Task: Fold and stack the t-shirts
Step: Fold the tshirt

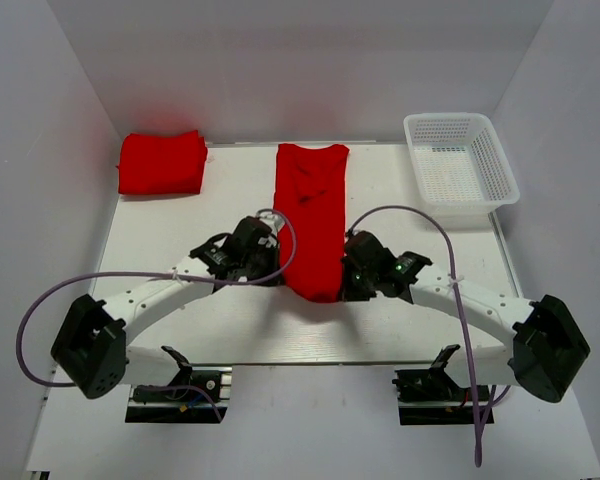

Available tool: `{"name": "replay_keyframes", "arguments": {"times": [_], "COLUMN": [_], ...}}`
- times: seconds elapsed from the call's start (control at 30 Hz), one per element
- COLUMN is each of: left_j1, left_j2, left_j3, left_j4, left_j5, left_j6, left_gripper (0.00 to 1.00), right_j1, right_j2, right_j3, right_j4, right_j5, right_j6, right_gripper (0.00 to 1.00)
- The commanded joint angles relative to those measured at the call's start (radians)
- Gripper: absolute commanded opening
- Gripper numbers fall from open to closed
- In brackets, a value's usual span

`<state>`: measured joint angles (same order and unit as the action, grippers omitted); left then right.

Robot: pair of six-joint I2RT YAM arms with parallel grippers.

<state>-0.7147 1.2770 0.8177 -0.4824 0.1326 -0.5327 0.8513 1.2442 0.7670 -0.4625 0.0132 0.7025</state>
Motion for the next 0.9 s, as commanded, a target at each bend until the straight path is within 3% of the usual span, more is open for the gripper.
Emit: {"name": "replay_keyframes", "arguments": {"times": [0.0,0.3,0.73,0.87], "left_j1": [0.015,0.106,0.211,0.245], "left_j2": [0.072,0.269,0.530,0.568], "left_j3": [0.127,0.351,0.649,0.672], "left_j4": [-0.010,-0.021,0.038,0.065], "left_j5": [-0.161,-0.295,-0.249,-0.229], "left_j6": [-0.013,0.046,0.200,0.237], "left_gripper": [0.00,0.00,0.00,0.00], "right_j1": [-0.032,-0.142,-0.284,-0.316], "right_j2": [0.055,0.282,0.529,0.592], "right_j3": [0.141,0.422,0.681,0.733], "right_j4": [-0.050,-0.048,-0.019,-0.015], "right_j5": [0.192,0.284,0.153,0.094], "right_j6": [-0.075,-0.244,-0.437,-0.478], "right_gripper": [0.00,0.00,0.00,0.00]}}
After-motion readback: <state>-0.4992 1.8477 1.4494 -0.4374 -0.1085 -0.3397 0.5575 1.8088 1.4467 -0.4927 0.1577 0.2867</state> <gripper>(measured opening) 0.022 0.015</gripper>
